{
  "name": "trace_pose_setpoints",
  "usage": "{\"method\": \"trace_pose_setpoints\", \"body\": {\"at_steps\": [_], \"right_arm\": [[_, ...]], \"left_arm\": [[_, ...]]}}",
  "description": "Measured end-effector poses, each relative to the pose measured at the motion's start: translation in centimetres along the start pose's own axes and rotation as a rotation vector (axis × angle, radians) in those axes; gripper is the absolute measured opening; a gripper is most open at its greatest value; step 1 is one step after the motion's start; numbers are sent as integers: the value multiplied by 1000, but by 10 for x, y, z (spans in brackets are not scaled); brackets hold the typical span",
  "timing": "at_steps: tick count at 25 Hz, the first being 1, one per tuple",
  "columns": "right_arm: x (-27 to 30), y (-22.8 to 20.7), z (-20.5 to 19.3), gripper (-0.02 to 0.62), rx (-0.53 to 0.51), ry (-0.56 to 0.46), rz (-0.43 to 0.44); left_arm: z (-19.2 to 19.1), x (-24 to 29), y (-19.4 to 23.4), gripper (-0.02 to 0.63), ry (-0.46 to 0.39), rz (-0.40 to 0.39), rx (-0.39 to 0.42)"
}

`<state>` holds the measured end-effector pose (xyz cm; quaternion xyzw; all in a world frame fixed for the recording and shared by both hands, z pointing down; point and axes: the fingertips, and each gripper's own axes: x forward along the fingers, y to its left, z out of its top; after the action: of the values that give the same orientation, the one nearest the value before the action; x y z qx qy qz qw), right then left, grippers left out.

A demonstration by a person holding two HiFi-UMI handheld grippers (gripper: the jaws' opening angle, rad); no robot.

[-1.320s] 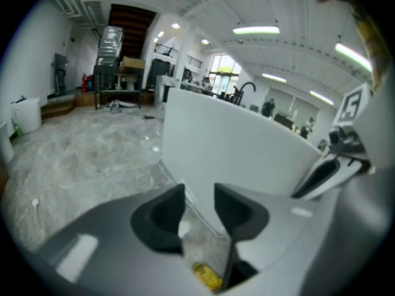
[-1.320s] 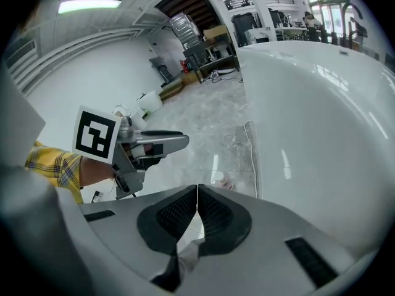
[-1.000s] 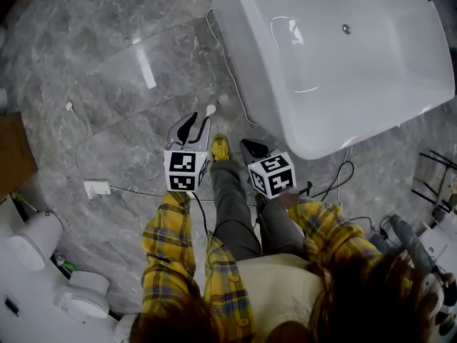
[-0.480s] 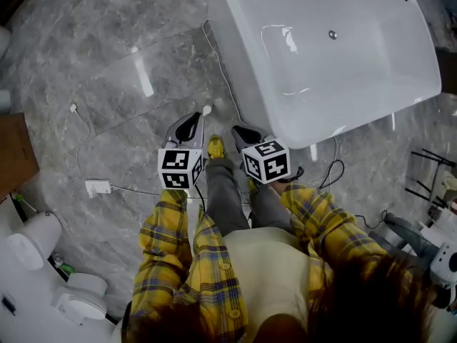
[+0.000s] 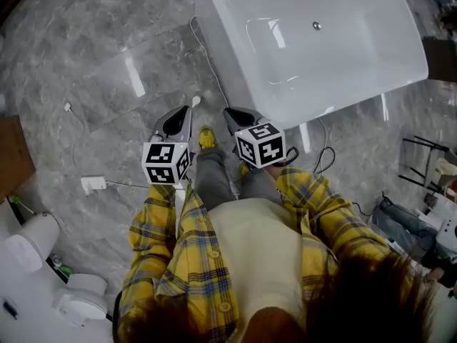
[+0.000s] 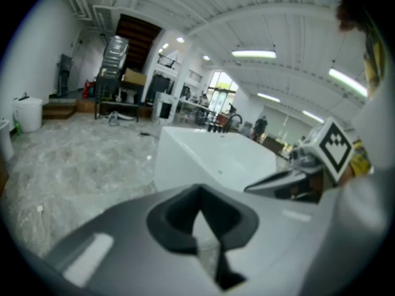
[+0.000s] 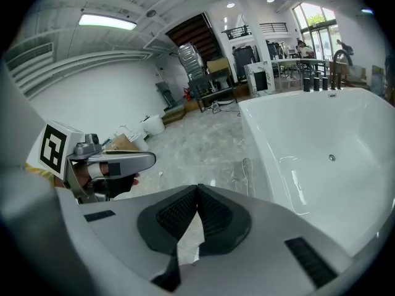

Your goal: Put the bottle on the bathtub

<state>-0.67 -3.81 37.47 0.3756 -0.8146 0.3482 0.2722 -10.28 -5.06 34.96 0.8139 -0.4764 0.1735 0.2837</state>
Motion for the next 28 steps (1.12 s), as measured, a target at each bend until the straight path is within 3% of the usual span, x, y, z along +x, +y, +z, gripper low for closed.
{"method": "trace_pose_setpoints", "body": {"at_steps": [13,28], "right_arm": [[-20,10,17,14,9,-54,-17],[-16,14,16,12,39,-49,-24]], "left_arm": [[-1,-24,-13,8,15,-4,0],[-4,-29,-13,9,24,-32,-11]]}}
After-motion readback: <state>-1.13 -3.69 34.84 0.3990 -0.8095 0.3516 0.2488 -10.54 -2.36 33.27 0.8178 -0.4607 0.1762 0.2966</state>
